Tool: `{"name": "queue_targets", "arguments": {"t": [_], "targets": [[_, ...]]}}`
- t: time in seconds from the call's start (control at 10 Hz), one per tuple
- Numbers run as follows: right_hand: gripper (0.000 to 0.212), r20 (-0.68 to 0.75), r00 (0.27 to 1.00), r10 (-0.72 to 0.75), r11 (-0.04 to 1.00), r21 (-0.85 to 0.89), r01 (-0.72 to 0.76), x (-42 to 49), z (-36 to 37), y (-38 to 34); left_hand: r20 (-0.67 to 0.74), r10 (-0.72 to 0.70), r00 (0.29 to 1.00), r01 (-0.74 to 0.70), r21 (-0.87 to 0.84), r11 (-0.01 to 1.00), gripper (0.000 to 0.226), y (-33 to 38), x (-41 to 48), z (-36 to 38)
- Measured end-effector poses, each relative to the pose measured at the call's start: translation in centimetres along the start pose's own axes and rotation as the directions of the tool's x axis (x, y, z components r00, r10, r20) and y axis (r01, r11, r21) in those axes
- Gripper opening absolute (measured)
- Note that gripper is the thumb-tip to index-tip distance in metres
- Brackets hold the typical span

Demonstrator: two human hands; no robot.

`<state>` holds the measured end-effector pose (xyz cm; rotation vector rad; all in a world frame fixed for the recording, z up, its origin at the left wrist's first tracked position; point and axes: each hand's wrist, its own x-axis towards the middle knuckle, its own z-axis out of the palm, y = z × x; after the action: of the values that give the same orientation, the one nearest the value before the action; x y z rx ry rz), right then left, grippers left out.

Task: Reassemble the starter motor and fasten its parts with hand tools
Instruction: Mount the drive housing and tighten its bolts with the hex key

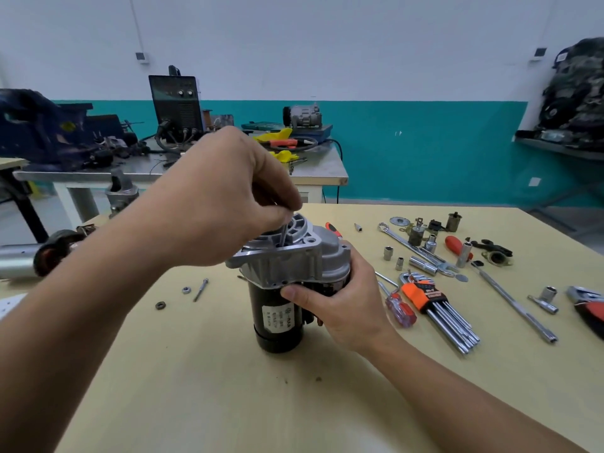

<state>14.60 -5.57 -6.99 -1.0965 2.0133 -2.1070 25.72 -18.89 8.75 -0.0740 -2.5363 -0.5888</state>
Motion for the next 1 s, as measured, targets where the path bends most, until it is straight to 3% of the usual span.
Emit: {"name": "queue_targets", "arguments": {"t": [0.2, 0.6, 0.8, 1.0], "targets": [[0.068, -0.011, 1.000, 0.003, 1.000, 0.015, -0.002, 0.0, 0.1, 0.0, -0.029, -0.033, 0.999, 0.033, 0.009, 0.999, 0.023, 0.0, -0.2, -0.1], [0.070, -0.016, 1.000, -0.017, 1.000, 0.001, 0.017, 0.0, 0.3, -0.1, -0.070, 0.044, 0.997, -0.021, 0.302, 0.953, 0.015, 1.5, -0.1, 0.8], [0.069, -0.036, 0.999, -0.016, 1.000, 0.004, 0.017, -0.3, 0.2, 0.1, 0.010, -0.057, 0.998, 0.057, 0.005, 0.998, 0.018, 0.4, 0.8, 0.5], [0.069, -0.052, 0.998, -0.030, 1.000, -0.004, 0.030, -0.3, -1.1, 0.0, -0.144, -0.048, 0.988, 0.010, -0.254, 0.967, 0.013, -1.1, -0.5, 2.8]]}}
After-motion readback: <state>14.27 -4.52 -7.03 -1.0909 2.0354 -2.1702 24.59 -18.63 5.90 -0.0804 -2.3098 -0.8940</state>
